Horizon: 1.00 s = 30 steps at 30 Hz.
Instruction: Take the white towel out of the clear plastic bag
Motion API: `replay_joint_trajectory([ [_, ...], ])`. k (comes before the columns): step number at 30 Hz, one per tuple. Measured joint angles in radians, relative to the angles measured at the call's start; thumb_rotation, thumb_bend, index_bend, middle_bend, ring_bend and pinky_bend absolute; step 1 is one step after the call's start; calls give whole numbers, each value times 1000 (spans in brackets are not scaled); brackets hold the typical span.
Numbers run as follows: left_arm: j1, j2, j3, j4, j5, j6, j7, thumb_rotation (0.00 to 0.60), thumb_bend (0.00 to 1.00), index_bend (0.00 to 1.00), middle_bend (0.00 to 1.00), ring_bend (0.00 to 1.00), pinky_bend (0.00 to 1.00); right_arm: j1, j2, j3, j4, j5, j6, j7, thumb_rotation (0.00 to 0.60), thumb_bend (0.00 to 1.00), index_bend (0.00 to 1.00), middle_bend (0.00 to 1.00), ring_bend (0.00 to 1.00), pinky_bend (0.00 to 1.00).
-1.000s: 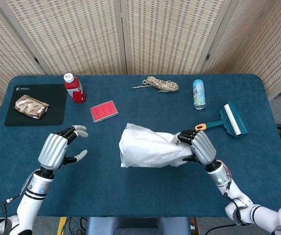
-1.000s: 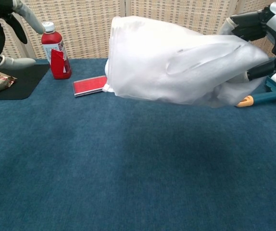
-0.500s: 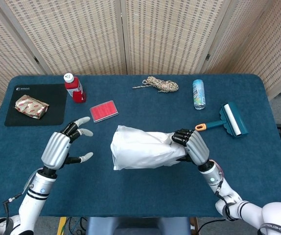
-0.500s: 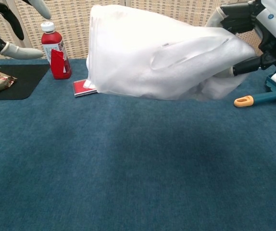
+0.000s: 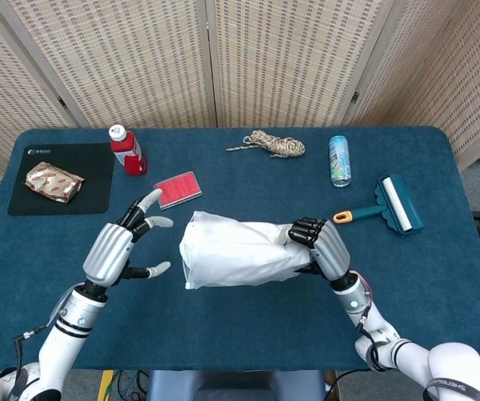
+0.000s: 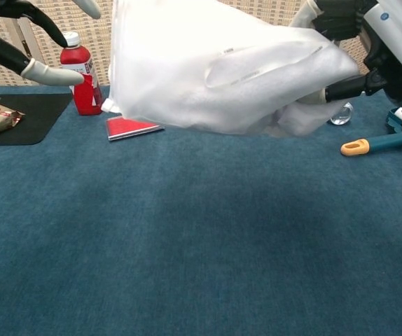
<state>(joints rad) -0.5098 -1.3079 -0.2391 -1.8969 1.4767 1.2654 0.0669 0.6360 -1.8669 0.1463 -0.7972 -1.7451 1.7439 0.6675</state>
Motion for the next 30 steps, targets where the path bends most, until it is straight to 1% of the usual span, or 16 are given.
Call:
replay_joint_trajectory([
  [10,-25,-6,-1,-16,-7,-10,2,600,71,318,8,37,294,16,-34,-3,38,13,7,22,600,441,565,675,615,719],
  [20,-45,-18,1,-25,-2,-15,1,600,65,348,8,37,294,29,-52,0,48,26,12,36,600,446,565,675,615,719],
  [30,-64,-24,5,-30,-20,-32,32,600,52,282,0,27,289,39,-66,3,56,35,17,45,600,450,566,675,615,719],
])
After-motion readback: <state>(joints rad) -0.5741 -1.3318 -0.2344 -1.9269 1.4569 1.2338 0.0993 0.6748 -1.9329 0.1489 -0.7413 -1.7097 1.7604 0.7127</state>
